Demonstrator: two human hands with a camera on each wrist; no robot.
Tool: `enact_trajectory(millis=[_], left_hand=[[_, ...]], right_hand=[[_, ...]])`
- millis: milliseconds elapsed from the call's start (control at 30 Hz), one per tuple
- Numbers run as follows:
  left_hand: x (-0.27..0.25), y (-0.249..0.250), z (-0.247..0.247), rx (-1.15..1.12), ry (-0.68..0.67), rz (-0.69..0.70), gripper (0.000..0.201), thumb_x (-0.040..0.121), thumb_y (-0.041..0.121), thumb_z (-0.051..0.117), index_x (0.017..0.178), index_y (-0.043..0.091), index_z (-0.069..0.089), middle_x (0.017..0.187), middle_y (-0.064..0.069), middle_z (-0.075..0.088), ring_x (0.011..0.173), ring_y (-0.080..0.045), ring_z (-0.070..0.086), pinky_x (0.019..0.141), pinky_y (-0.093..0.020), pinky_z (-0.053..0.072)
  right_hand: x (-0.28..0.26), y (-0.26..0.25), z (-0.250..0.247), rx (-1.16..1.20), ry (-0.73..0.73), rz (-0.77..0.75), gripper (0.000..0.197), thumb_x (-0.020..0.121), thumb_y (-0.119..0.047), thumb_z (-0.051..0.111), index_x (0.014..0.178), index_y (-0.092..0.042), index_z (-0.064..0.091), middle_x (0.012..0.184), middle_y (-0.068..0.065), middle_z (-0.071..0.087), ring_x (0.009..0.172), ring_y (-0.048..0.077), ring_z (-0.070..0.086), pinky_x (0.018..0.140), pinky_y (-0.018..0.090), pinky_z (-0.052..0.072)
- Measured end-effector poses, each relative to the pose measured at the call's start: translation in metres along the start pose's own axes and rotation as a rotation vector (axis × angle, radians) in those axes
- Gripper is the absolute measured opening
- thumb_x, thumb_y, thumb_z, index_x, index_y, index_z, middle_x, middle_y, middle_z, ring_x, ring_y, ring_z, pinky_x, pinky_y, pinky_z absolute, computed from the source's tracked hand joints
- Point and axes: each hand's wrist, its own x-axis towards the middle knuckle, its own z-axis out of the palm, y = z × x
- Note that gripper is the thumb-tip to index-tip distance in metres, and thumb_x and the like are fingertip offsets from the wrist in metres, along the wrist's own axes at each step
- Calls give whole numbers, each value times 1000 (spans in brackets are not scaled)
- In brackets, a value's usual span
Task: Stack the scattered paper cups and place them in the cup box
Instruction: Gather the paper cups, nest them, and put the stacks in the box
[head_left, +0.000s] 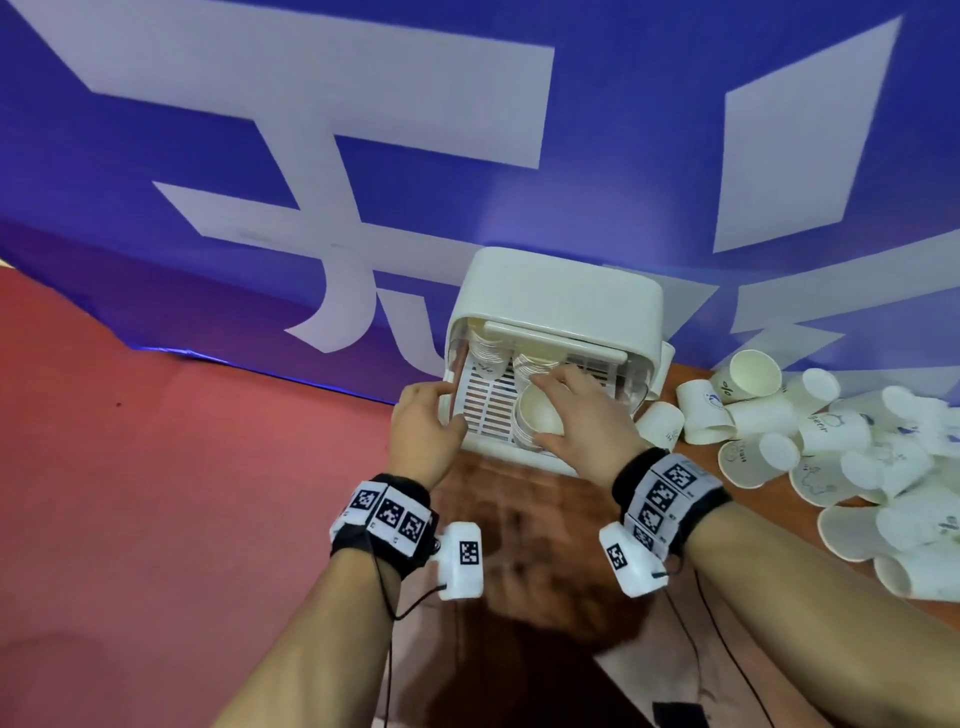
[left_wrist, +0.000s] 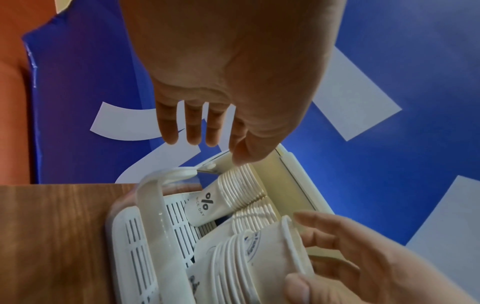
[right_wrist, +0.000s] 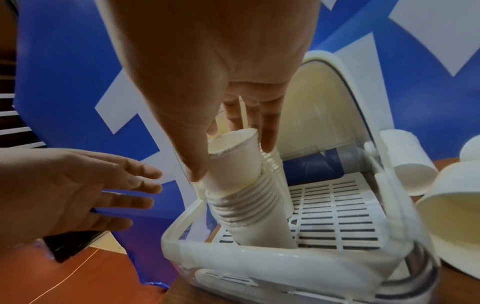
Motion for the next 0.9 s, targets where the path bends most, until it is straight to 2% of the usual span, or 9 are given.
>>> enact_trajectory(millis=[200, 433, 700, 800, 900], left_hand=[[6, -13, -3, -24, -15, -54, 40, 79, 16, 68, 119, 19, 64, 121, -2, 55, 108, -19, 54, 95, -38, 47], [7, -17, -4, -42, -15, -53, 40, 79, 12, 66, 119, 16, 65, 118, -2, 56, 107, -20, 54, 97, -37, 45], [-3, -9, -5, -45, -13, -55, 39, 79, 10, 67, 118, 15, 65, 119, -5, 56, 109, -23, 55, 99, -42, 45], [-9, 2, -7, -17, -18, -49, 39, 80, 11, 66, 119, 14, 64, 121, -5, 56, 111, -23, 54, 101, -40, 43], [-17, 15, -7, -2, -16, -10, 39, 80, 11, 65, 119, 14, 64, 121, -6, 56, 112, -22, 54, 102, -38, 42]], right_hand=[[12, 2, 15, 13, -42, 41, 78, 82, -39, 75, 148, -23, 37, 140, -1, 40, 128, 22, 41, 97, 38, 45], [16, 5, 24, -30, -60, 76, 75, 83, -42, 74, 148, -28, 38, 141, -3, 40, 128, 21, 41, 95, 33, 42], [15, 7, 25, -6, -80, 82, 77, 83, -45, 73, 150, -30, 37, 145, -4, 37, 132, 21, 38, 100, 36, 43], [10, 7, 21, 62, -53, 73, 80, 82, -46, 73, 150, -27, 36, 148, -4, 37, 134, 22, 37, 107, 34, 38], [-1, 10, 11, 136, -10, 62, 74, 85, -41, 71, 149, -23, 38, 150, -4, 37, 137, 20, 36, 109, 30, 32]])
